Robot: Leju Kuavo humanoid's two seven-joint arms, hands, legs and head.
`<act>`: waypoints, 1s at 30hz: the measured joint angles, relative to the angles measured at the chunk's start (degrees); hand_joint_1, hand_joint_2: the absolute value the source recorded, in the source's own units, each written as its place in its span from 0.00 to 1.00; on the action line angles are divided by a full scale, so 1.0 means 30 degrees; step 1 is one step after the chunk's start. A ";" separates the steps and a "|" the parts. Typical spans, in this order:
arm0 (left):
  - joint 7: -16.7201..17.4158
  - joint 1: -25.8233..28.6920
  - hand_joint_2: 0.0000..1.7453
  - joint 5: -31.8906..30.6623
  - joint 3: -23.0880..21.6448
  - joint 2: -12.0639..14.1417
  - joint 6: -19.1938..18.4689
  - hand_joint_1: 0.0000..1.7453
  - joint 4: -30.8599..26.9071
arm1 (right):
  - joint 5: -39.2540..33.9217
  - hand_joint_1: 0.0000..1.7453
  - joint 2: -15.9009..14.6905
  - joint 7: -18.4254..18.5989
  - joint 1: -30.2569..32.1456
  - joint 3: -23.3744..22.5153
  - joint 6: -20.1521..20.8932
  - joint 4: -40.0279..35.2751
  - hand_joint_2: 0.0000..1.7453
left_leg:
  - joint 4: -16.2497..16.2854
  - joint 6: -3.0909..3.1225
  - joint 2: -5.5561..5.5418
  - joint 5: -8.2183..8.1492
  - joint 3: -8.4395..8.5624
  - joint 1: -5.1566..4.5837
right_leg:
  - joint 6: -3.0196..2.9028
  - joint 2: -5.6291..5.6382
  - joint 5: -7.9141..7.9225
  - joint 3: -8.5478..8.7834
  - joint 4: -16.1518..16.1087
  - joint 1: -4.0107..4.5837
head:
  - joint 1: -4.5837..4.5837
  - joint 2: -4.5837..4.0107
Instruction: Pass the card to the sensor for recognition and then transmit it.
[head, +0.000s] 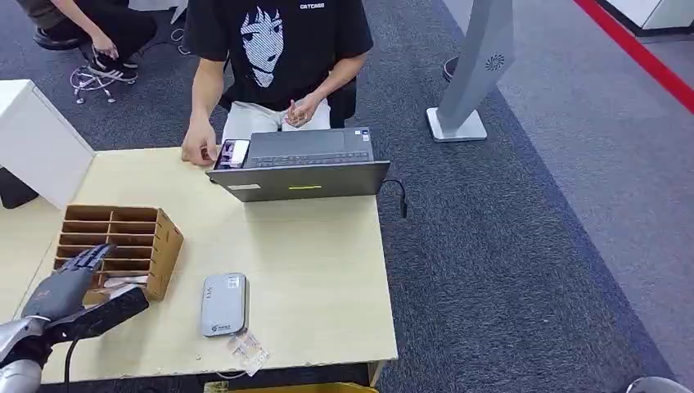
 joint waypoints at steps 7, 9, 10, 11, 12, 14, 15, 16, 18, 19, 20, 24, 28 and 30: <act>0.0022 0.0057 1.00 -0.0007 0.0000 -0.0131 0.0409 0.96 0.0117 | -0.0095 0.00 0.0000 -0.0058 0.0007 0.0022 -0.0044 0.0000 1.00 | 0.0000 0.0000 -0.0001 0.0000 -0.0002 0.0000 | 0.0000 -0.0002 0.0000 0.0002 0.0002 0.0000 | -0.0007 0.0007; 0.0022 0.0073 1.00 -0.0029 0.0000 -0.0197 0.0503 1.00 0.0153 | -0.0117 0.00 0.0000 -0.0080 0.0005 0.0022 -0.0080 0.0000 1.00 | 0.0000 0.0000 -0.0001 0.0000 -0.0002 0.0000 | 0.0000 -0.0002 0.0000 0.0002 0.0002 0.0000 | 0.0000 0.0000; 0.0022 0.0089 1.00 -0.0043 0.0007 -0.0226 0.0553 1.00 0.0168 | -0.0146 0.00 0.0000 -0.0117 0.0014 0.0022 -0.0094 0.0000 1.00 | 0.0000 0.0000 -0.0001 0.0000 -0.0002 0.0000 | 0.0000 -0.0002 0.0000 0.0002 0.0002 -0.0001 | -0.0007 0.0000; 0.0022 0.0097 1.00 -0.0058 0.0007 -0.0270 0.0576 1.00 0.0189 | -0.0226 0.00 0.0000 -0.0161 0.0019 0.0022 -0.0139 0.0000 1.00 | 0.0000 0.0000 -0.0001 0.0000 -0.0002 0.0000 | 0.0000 -0.0002 0.0000 0.0002 0.0002 -0.0001 | -0.0007 0.0000; 0.0029 0.0113 1.00 -0.0066 0.0015 -0.0313 0.0620 1.00 0.0211 | -0.0400 0.00 0.0000 -0.0204 0.0019 0.0022 -0.0167 0.0000 1.00 | 0.0000 0.0000 -0.0001 0.0000 -0.0003 0.0000 | 0.0000 -0.0002 0.0000 0.0002 0.0002 -0.0001 | -0.0007 0.0007; 0.0029 0.0140 1.00 -0.0088 0.0029 -0.0386 0.0641 1.00 0.0240 | -0.0474 0.00 0.0000 -0.0299 0.0030 0.0014 -0.0226 0.0000 1.00 | 0.0000 0.0000 -0.0001 0.0000 -0.0003 0.0000 | 0.0000 -0.0002 0.0000 0.0002 0.0002 -0.0001 | 0.0000 0.0007; 0.0029 0.0143 1.00 -0.0095 0.0029 -0.0408 0.0663 1.00 0.0270 | -0.0547 0.00 0.0000 -0.0335 0.0038 0.0014 -0.0233 0.0000 1.00 | 0.0000 0.0000 -0.0001 0.0000 -0.0004 0.0000 | 0.0000 -0.0002 0.0000 0.0002 0.0002 -0.0001 | -0.0007 0.0000; 0.0029 0.0143 1.00 -0.0117 0.0059 -0.0445 0.0678 1.00 0.0313 | -0.0678 0.00 0.0000 -0.0364 0.0038 0.0007 -0.0292 0.0000 1.00 | 0.0000 0.0000 -0.0001 0.0000 -0.0005 0.0000 | 0.0000 -0.0002 0.0000 0.0001 0.0002 -0.0001 | -0.0007 0.0007; 0.0022 0.0142 1.00 -0.0138 0.0153 -0.0488 0.0685 1.00 0.0386 | -0.0736 0.00 0.0000 -0.0408 0.0037 0.0007 -0.0342 0.0000 1.00 | 0.0000 0.0000 -0.0001 0.0000 -0.0004 0.0000 | 0.0000 -0.0002 0.0000 0.0001 0.0002 -0.0001 | -0.0007 0.0000; 0.0022 0.0139 1.00 -0.0153 0.0182 -0.0503 0.0714 1.00 0.0430 | -0.0765 0.00 0.0000 -0.0445 0.0040 0.0000 -0.0357 0.0000 1.00 | 0.0000 0.0000 -0.0001 0.0000 -0.0004 0.0000 | 0.0000 -0.0002 0.0000 0.0001 0.0002 -0.0001 | 0.0000 0.0000; 0.0022 0.0131 1.00 -0.0153 0.0211 -0.0503 0.0772 1.00 0.0459 | -0.0780 0.00 0.0000 -0.0510 0.0039 0.0000 -0.0364 0.0000 1.00 | 0.0000 0.0000 -0.0001 0.0000 -0.0003 0.0000 | 0.0000 -0.0002 0.0000 0.0002 0.0003 -0.0001 | -0.0007 0.0000; 0.0022 0.0137 1.00 -0.0175 0.0277 -0.0503 0.0780 1.00 0.0532 | -0.0816 0.00 0.0000 -0.0583 0.0045 -0.0007 -0.0364 0.0000 1.00 | 0.0000 0.0000 0.0000 0.0000 -0.0003 0.0000 | 0.0000 -0.0001 0.0000 0.0001 0.0003 -0.0001 | -0.0007 0.0007; 0.0022 0.0143 1.00 -0.0175 0.0350 -0.0474 0.0787 1.00 0.0576 | -0.1086 0.00 0.0022 -0.0641 0.0047 -0.0022 -0.0386 0.0000 1.00 | 0.0000 0.0000 -0.0004 0.0001 -0.0006 0.0000 | 0.0000 -0.0007 0.0000 0.0003 0.0005 -0.0001 | 0.0000 0.0000; 0.0022 0.0171 1.00 -0.0175 0.0423 -0.0430 0.0787 1.00 0.0634 | -0.1122 0.00 0.0044 -0.0678 0.0056 -0.0037 -0.0393 0.0000 1.00 | 0.0000 0.0000 -0.0001 0.0001 -0.0006 0.0000 | 0.0000 -0.0005 0.0000 0.0002 0.0005 -0.0001 | -0.0007 0.0000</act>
